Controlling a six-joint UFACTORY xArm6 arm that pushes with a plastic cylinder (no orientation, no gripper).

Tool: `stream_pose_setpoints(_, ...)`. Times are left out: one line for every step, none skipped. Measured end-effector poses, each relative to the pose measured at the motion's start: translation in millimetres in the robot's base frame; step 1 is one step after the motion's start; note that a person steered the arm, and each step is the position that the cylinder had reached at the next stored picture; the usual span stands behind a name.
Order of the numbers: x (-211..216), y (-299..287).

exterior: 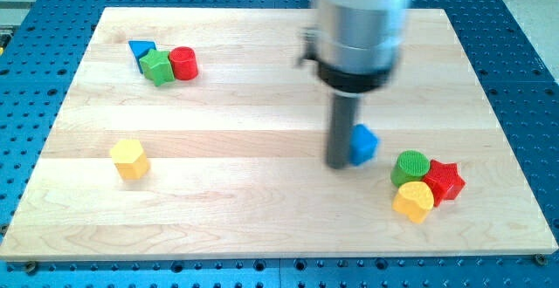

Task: Push the hexagon into the group of blocks

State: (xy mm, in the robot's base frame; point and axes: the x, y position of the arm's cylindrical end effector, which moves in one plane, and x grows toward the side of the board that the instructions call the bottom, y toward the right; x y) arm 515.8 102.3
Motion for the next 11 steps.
stream_pose_setpoints(-37,-13)
stream_pose_setpoints(-48,-15)
stream_pose_setpoints(-34,34)
stream_pose_setpoints(-26,53)
stream_pose_setpoints(-16,-64)
stream_pose_setpoints(67,-168)
stream_pose_setpoints(37,-321)
stream_pose_setpoints(-17,-390)
stream_pose_setpoints(-5,-306)
stream_pose_setpoints(30,-167)
stream_pose_setpoints(69,-26)
